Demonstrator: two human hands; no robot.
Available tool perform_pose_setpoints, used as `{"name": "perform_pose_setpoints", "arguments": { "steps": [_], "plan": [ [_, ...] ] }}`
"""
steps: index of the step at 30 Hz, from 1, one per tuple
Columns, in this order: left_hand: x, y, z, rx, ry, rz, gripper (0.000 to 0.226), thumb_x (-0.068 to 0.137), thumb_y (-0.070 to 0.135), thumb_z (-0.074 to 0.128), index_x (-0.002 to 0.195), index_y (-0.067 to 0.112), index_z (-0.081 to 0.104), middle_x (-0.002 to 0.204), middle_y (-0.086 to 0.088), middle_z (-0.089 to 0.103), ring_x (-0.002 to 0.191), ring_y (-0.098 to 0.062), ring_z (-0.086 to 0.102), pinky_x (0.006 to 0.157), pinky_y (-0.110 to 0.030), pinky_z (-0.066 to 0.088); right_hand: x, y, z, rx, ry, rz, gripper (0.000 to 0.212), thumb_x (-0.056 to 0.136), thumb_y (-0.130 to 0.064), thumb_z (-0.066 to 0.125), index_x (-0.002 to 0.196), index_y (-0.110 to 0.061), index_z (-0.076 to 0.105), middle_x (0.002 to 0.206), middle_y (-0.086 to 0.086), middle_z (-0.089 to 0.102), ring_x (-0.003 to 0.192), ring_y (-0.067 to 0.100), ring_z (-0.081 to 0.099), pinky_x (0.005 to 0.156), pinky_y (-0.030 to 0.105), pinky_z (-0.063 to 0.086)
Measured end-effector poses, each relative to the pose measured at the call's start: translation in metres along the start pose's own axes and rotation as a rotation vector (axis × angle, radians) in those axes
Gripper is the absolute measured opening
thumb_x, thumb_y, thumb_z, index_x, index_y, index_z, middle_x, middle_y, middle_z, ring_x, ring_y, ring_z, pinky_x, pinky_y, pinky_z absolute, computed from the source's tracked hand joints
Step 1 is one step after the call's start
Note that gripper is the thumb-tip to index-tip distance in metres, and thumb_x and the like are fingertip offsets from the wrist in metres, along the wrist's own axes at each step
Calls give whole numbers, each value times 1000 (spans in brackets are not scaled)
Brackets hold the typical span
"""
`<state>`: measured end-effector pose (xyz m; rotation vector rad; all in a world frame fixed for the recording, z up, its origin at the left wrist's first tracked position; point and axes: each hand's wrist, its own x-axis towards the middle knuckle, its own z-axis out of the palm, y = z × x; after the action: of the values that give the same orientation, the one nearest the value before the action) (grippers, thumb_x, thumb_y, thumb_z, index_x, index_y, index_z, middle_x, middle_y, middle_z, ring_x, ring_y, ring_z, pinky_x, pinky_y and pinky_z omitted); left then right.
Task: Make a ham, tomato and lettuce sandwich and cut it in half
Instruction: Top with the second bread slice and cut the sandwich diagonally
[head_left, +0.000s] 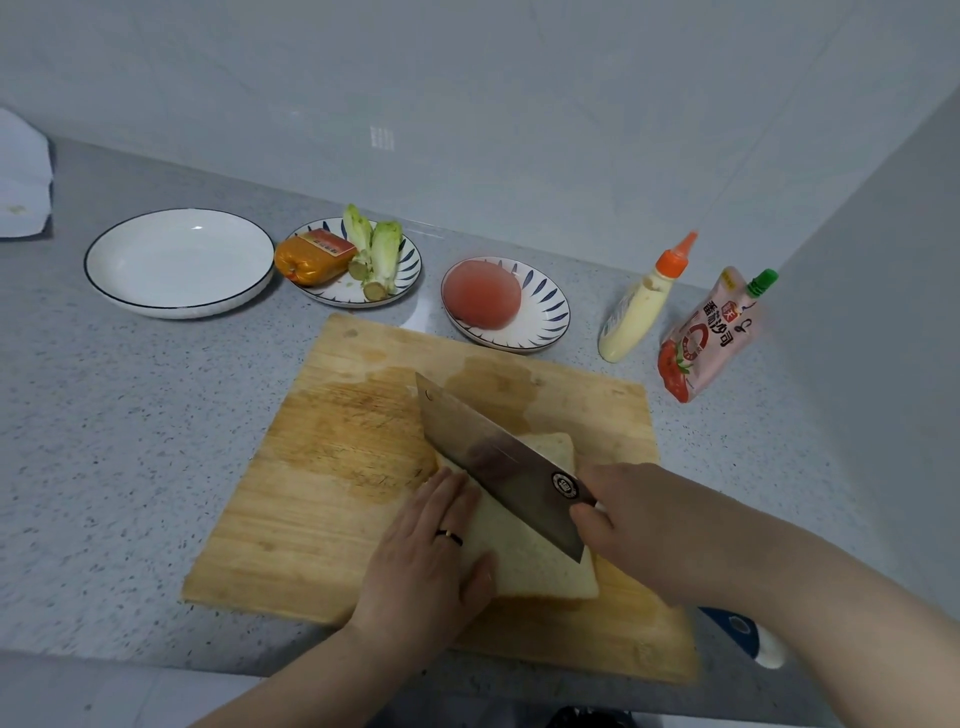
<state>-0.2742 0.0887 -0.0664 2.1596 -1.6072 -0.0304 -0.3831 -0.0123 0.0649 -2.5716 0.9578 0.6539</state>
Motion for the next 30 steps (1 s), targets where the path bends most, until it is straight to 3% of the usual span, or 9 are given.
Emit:
{"name": "perform_pose_setpoints", "arguments": {
  "steps": [4,11,17,21,27,30],
  "plan": [
    [1,0,0,-1,-22,-2,56,71,40,39,98,1,68,103,-11,69,98,-26,66,68,-39,55,4,-2,0,24,-16,46,32,97,-28,27,66,-27,30,64,-7,39,47,5,37,37,12,31],
    [1,-1,1,-1,-40,-9,56,71,40,38,98,2,69,103,-11,69,97,-26,66,68,-40,56,7,-9,8,3,0,45,33,97,-26,28,64,-29,25,66,-7,39,56,4,37,49,18,28],
    [1,-1,0,-1,-40,0,55,72,40,38,100,2,68,104,-11,68,98,-26,66,69,-41,57,6,-12,16,17,25,70,32,98,-27,27,66,-27,26,68,-5,34,56,5,34,48,20,24],
    [1,0,-1,-4,-36,-8,56,71,40,38,99,1,68,104,-12,69,97,-27,66,67,-41,56,9,-9,21,54,34,66,16,98,-26,28,85,-21,35,67,-5,37,56,6,35,49,20,27],
    [1,3,-2,29,-12,-4,52,66,40,52,95,1,69,99,-12,70,91,-26,68,64,-40,55,11,-7,17,85,9,64,32,97,-25,30,65,-27,29,66,-5,39,55,6,36,48,20,26],
    [2,3,-2,29,-10,-16,55,69,41,42,95,1,69,99,-12,70,90,-25,68,65,-39,55,13,-5,8,85,-5,64,30,95,-24,32,65,-25,32,64,-5,41,53,6,37,47,19,27]
  ]
}}
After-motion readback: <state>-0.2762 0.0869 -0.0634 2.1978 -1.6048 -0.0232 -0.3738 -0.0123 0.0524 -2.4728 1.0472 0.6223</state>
